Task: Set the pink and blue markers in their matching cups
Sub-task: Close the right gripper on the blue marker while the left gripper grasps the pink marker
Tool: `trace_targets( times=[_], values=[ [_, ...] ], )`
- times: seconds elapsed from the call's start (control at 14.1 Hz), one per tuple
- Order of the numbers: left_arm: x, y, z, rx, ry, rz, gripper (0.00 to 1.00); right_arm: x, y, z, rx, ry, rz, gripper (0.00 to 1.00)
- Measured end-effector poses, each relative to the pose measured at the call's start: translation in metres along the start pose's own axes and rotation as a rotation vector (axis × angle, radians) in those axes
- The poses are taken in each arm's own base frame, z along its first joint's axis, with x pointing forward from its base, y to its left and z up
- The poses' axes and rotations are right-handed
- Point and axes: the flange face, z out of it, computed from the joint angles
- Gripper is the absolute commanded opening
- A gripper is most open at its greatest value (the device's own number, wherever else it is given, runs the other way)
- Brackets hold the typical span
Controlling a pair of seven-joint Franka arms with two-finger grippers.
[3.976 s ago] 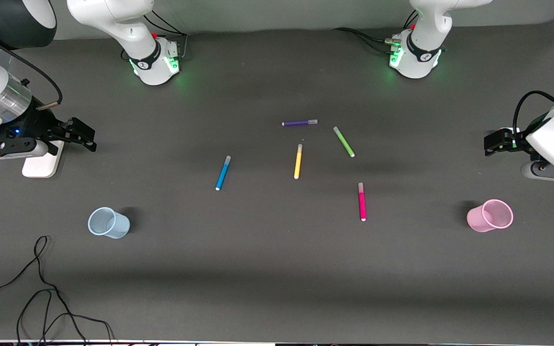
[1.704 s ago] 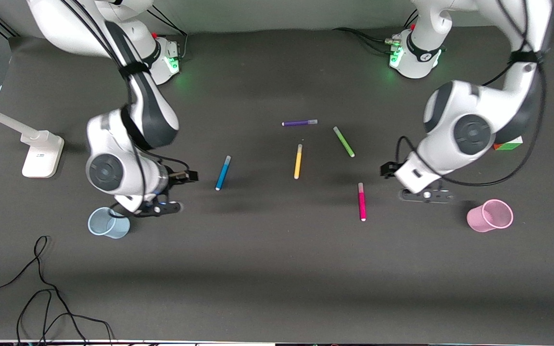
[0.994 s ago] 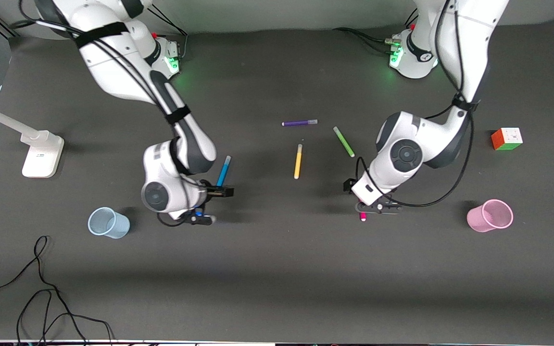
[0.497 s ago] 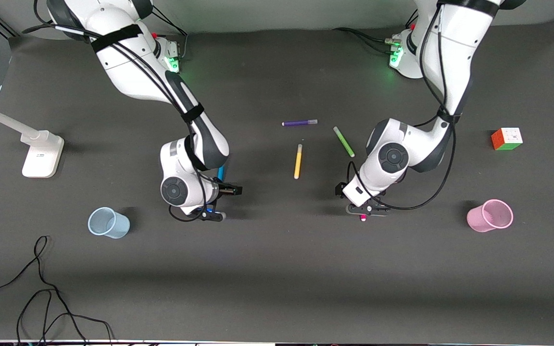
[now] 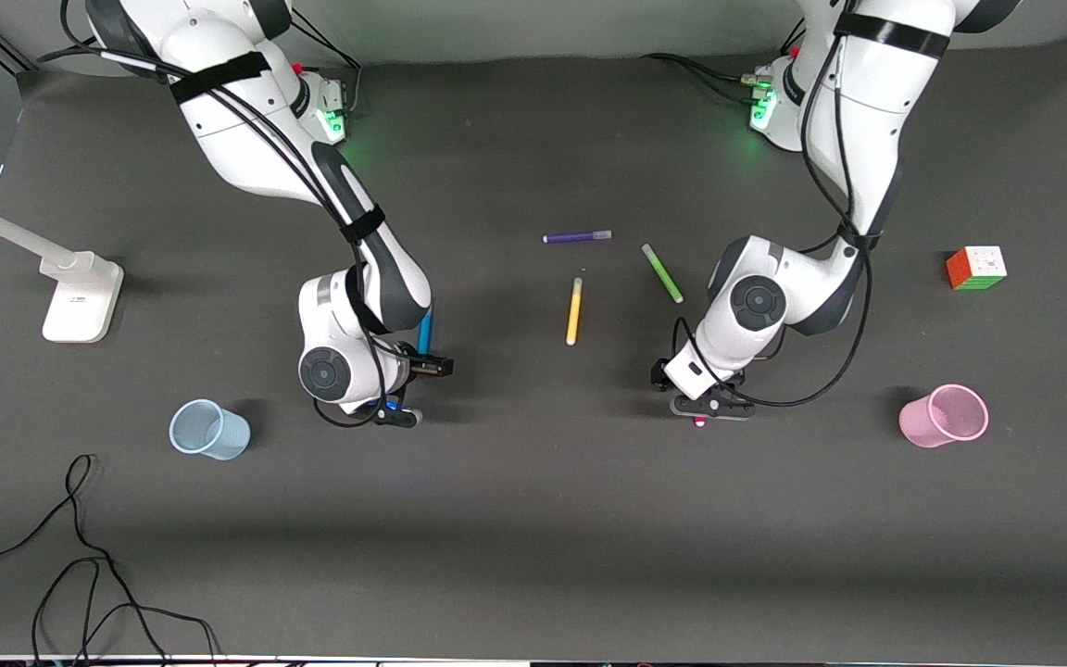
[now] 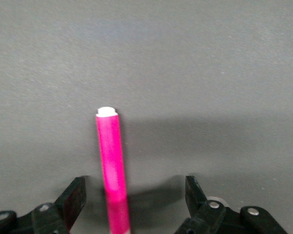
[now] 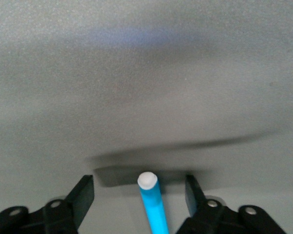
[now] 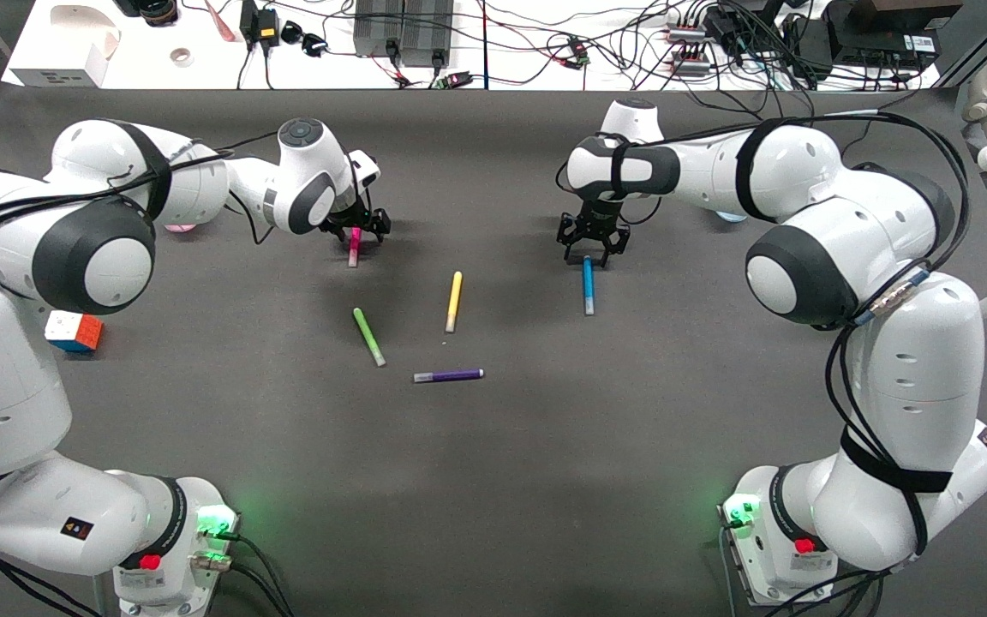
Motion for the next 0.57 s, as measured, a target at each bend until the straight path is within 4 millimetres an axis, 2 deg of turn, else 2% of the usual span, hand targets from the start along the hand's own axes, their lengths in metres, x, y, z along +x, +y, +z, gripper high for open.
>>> trace_targets(
  times=[0.07, 0.28, 0.43, 0.57],
  values=[
    [0.0014, -0.0037, -0.0002, 0.003, 0.003, -0.001, 0.71, -0.0003, 0.0002, -0.0011, 0.000, 0.000, 0.000, 0.00],
    [0.0057, -0.0041, -0.0035, -0.002, 0.043, 0.013, 0.24, -0.0017, 0.0010, -0.0046, 0.002, 0.000, 0.001, 0.00],
    [0.0067, -0.0039, -0.0040, -0.001, 0.056, 0.023, 0.01, -0.0021, 0.0015, -0.0054, 0.002, 0.000, 0.001, 0.00],
    [0.0079, -0.0053, -0.0051, 0.000, 0.063, 0.023, 0.00, -0.0023, 0.0010, -0.0069, 0.004, 0.003, 0.000, 0.00]
  ],
)
